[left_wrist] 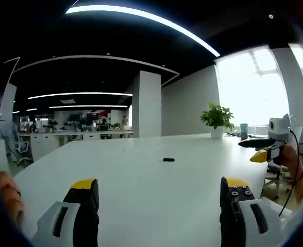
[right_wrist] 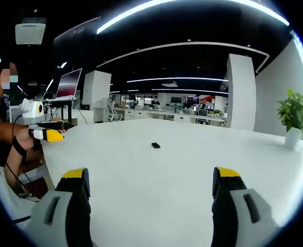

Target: Snap the two parts of the plastic buckle together until the buckle closes and remains connected.

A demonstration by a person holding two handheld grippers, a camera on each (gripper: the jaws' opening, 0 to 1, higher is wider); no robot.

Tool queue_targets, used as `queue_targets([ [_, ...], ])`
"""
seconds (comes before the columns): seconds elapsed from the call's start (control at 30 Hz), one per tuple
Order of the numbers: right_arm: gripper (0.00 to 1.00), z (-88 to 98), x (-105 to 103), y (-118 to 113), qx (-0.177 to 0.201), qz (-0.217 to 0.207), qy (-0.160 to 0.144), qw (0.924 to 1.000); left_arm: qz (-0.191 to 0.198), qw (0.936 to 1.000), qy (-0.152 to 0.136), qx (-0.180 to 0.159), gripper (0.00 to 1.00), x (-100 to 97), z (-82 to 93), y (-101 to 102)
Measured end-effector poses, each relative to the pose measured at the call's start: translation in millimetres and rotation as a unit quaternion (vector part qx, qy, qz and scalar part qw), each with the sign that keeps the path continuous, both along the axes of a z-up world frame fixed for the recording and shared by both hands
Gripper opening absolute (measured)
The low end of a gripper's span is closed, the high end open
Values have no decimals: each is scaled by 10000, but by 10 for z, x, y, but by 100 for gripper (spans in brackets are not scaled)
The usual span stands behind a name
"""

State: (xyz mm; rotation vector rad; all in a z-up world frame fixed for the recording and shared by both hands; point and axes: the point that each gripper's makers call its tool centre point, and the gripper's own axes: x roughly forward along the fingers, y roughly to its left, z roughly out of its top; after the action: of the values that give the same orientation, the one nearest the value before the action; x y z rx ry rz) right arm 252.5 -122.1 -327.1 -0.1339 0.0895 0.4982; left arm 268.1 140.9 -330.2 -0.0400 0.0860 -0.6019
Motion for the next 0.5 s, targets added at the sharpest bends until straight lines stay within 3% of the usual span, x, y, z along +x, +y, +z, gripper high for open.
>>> queue_targets([
  [0.5, 100, -29, -16, -20, -8, -27, 35, 10000, -55, 9999, -64, 67, 99, -47, 17, -34],
])
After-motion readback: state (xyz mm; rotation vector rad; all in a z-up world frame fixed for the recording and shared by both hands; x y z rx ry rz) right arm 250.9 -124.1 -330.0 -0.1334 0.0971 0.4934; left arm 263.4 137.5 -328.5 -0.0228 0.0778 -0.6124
